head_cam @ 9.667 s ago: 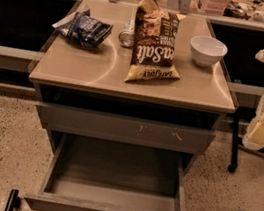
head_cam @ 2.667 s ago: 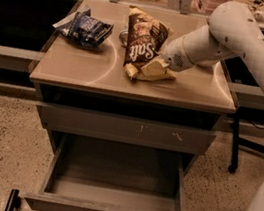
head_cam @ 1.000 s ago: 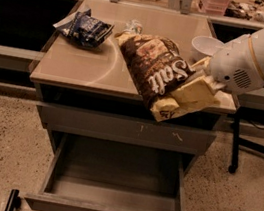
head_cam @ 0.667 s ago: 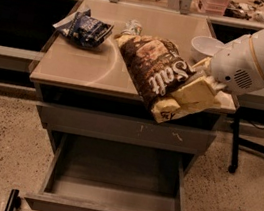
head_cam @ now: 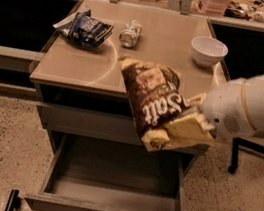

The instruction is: Place brown chip bag into middle drawer

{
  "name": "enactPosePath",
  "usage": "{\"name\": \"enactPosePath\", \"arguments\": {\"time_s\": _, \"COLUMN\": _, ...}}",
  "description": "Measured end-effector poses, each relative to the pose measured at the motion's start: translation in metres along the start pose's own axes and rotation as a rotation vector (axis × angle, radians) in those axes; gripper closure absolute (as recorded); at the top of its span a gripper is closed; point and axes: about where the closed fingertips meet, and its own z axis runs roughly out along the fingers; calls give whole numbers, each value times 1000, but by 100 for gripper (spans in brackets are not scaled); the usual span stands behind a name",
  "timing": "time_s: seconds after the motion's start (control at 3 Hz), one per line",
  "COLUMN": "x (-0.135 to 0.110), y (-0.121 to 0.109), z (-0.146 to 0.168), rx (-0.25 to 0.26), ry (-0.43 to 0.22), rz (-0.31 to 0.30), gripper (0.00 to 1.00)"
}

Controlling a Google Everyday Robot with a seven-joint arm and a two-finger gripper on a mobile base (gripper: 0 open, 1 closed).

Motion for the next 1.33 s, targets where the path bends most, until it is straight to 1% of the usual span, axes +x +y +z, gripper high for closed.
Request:
{"name": "enactPosePath", "arguments": {"time_s": 0.33, "x": 47, "y": 16, "z": 27, "rx": 43, "ry": -42, "rz": 133, "gripper": 100}}
{"name": "enactPosePath", "arguments": {"time_s": 0.67, "x": 99, "y": 34, "z": 64, "rx": 44, "ry": -43, "rz": 251, "gripper": 100}}
{"name": "enactPosePath", "arguments": {"time_s": 1.0, "x": 99, "y": 34, "z": 64, "rx": 44, "ry": -43, "rz": 251, "gripper": 100}}
{"name": "enactPosePath", "arguments": {"time_s": 1.33, "x": 131, "y": 26, "z": 95, "rx": 16, "ry": -32, "rz": 339, "gripper": 100}}
